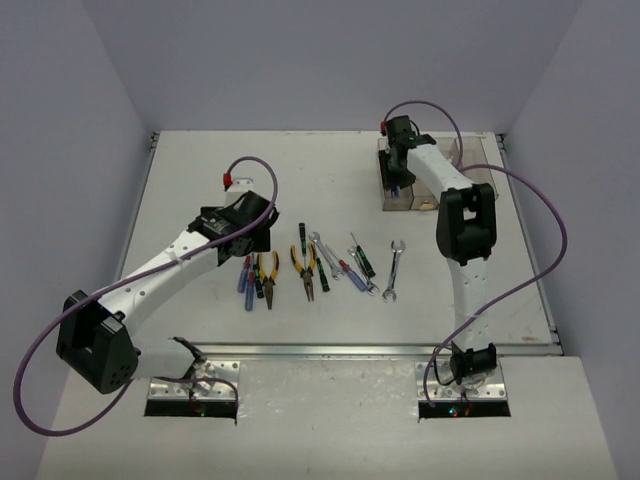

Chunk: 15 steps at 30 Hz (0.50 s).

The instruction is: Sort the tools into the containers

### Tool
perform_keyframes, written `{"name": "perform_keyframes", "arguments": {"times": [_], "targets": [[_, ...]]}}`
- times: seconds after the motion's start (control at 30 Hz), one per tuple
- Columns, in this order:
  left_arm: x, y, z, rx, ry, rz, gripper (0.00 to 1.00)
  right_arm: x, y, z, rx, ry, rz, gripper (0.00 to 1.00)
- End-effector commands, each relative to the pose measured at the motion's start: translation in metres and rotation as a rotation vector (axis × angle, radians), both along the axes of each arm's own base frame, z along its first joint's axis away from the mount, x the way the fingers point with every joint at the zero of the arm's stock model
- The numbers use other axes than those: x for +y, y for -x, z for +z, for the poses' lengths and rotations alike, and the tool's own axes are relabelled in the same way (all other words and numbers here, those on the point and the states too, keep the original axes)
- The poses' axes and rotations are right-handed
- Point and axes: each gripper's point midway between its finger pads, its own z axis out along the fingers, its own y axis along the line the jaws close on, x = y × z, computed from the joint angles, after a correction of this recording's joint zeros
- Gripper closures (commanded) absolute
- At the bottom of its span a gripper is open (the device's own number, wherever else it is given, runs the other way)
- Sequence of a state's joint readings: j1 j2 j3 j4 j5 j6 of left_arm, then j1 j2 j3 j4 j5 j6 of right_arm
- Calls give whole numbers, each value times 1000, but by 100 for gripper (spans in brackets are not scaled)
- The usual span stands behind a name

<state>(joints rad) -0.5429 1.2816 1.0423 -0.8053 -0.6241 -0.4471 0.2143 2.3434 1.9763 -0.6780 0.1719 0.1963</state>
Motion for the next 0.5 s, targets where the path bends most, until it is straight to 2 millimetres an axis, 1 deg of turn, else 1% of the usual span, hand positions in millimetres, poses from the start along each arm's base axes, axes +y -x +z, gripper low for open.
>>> {"name": "perform_keyframes", "arguments": {"times": [0.0, 0.07, 0.1, 0.13, 0.2, 0.23, 0.27, 0.3, 0.33, 0.37, 0.4, 0.43, 0.47], "targets": [[0, -7, -7, 5, 16, -9, 0, -4, -15, 42, -84, -6, 9, 31], [-4, -10, -13, 27, 63, -20, 0, -5, -12, 53, -89, -9, -1, 26], [-5, -11, -16, 35, 82, -17, 0, -4, -12, 66, -108, -14, -3, 25], [-6, -10, -19, 45, 100, -19, 0, -4, -10, 66, -102, -17, -6, 25], [-11, -13, -26, 51, 160, -13, 0, -3, 1, 97, -136, -47, -21, 24], [-13, -12, -31, 60, 179, -7, 1, -2, 9, 104, -138, -62, -21, 24], [-12, -11, -37, 69, 190, 11, 6, 4, 17, 111, -142, -96, -3, 25], [-11, -11, -41, 75, 195, 27, 9, 8, 23, 120, -153, -123, 13, 25], [-10, -11, -44, 82, 194, 34, 9, 9, 29, 127, -168, -131, 16, 25], [-8, -11, -53, 97, 199, 60, 11, 18, 38, 152, -218, -180, 48, 26], [-6, -11, -60, 110, 208, 80, 16, 29, 51, 154, -214, -234, 87, 27], [-3, -11, -68, 128, 219, 101, 21, 36, 64, 170, -243, -277, 116, 28], [1, -10, -74, 137, 232, 133, 26, 45, 77, 170, -240, -319, 144, 28]]}}
